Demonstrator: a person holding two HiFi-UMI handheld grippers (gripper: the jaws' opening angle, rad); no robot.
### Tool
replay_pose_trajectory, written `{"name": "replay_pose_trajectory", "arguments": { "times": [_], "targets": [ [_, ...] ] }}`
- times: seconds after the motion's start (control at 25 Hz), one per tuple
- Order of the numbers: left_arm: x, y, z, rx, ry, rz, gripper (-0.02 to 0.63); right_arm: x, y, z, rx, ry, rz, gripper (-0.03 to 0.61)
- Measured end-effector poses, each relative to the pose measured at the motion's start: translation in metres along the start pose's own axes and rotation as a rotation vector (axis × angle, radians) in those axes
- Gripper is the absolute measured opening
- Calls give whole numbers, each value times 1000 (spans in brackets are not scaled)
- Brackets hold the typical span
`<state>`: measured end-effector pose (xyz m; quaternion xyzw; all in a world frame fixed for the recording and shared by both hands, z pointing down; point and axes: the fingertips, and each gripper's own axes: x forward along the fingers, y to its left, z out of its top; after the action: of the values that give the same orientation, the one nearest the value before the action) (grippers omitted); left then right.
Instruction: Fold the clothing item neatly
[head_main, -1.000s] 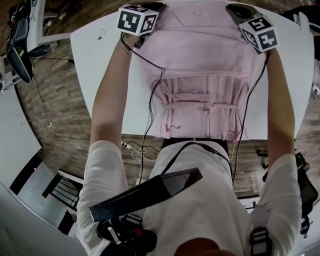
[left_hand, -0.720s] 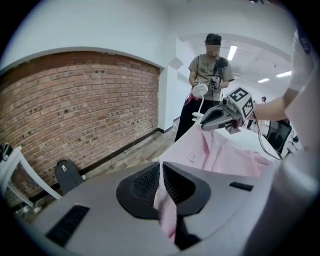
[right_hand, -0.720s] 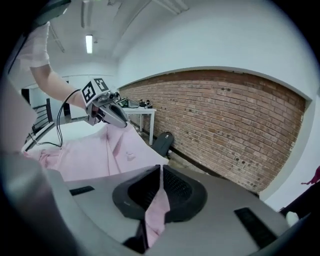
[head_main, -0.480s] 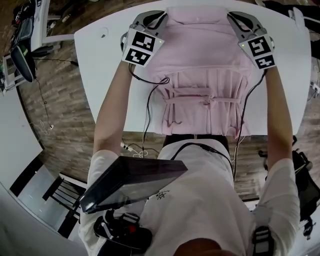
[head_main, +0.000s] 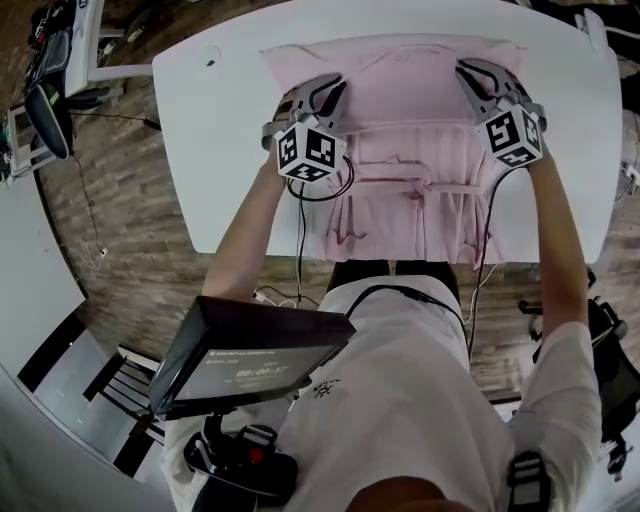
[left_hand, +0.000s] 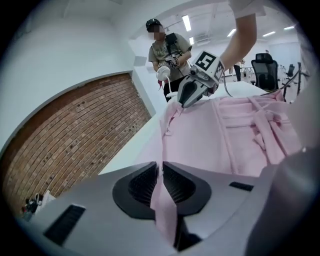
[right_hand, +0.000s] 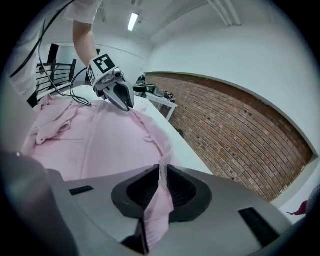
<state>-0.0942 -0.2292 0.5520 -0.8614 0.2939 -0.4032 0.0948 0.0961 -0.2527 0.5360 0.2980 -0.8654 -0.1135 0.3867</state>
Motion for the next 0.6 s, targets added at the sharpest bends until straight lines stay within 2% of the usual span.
{"name": "replay_pose_trajectory", "arguments": {
  "times": [0.2,0.32,0.4,0.48,0.6],
  "targets": [
    [-9,14,-8,-146,-6,32,21,-12,1,-15,41,34,11,73],
    [-11,30,-3,-173,-18,66,21,-18,-7,-14,65,29,-11,73],
    [-14,42,6,-196,-48,84,21,-23,-16,-8,116,-1,-41,72],
    [-20,53,20,-234,-101,76,20,-24,-25,-3,172,-20,-66,72],
    [-28,57,38,-250,-147,32,20,-20,-33,8,193,-40,-83,72]
  ]
}}
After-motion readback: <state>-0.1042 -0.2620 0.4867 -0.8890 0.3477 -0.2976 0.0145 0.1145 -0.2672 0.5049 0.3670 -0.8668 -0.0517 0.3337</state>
